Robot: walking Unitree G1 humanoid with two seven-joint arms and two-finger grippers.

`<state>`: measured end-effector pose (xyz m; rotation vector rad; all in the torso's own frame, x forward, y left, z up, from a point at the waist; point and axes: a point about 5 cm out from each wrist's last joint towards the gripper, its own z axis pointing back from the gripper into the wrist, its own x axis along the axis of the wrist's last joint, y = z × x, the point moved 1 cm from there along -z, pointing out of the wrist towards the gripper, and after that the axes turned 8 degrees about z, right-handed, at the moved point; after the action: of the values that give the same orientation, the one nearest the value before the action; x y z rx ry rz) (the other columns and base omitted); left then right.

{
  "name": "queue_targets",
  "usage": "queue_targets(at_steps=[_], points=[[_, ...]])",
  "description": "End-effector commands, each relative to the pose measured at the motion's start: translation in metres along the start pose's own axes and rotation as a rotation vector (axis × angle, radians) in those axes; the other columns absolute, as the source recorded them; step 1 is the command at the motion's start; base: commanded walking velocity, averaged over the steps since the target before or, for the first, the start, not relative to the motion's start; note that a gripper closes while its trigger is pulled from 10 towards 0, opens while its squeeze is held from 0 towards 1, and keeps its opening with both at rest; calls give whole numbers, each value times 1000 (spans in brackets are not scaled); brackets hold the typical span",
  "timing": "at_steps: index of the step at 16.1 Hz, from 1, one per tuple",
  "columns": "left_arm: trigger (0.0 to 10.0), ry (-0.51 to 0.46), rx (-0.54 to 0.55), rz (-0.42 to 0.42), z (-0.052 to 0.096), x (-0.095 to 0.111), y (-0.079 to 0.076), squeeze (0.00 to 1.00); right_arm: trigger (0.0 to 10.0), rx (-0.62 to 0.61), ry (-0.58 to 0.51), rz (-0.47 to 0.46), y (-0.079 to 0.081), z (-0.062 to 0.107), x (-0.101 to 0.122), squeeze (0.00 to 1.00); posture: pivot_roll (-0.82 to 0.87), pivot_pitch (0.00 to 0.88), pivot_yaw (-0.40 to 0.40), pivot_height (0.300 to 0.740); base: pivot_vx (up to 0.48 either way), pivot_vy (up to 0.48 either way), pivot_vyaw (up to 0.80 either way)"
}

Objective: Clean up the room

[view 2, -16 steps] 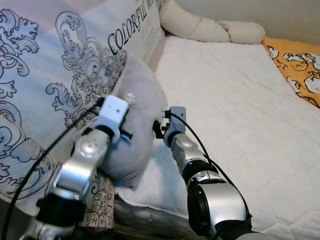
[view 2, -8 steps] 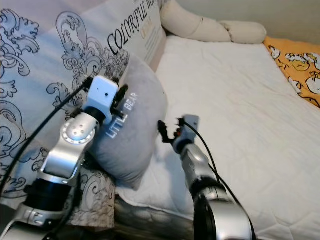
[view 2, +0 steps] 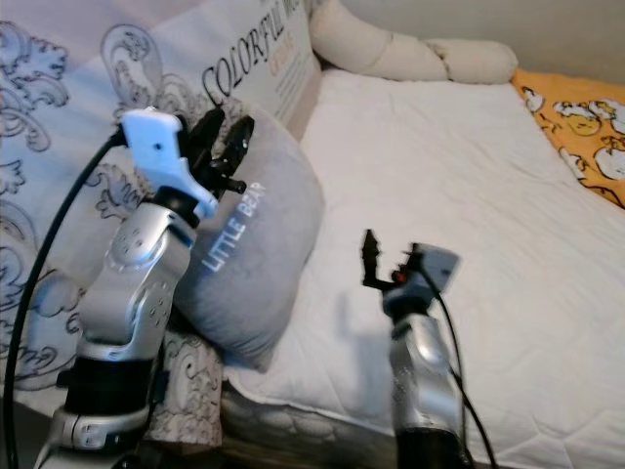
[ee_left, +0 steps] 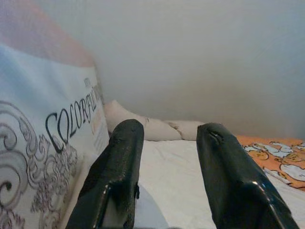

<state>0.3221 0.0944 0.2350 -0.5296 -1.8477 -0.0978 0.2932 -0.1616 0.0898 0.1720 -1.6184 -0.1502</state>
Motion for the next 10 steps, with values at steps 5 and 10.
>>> queue_targets(at_steps=[5, 10], points=[[10000, 57, 118, 30, 23, -10, 19, 0, 10000, 42, 36, 75, 17, 23, 18, 1000, -10, 0, -17, 740, 0, -96, 0], [10000, 130, 197, 2, 33, -16, 43, 0, 10000, -33, 95, 65, 8, 32, 18, 933, -14, 0, 4, 740, 0, -480, 0]])
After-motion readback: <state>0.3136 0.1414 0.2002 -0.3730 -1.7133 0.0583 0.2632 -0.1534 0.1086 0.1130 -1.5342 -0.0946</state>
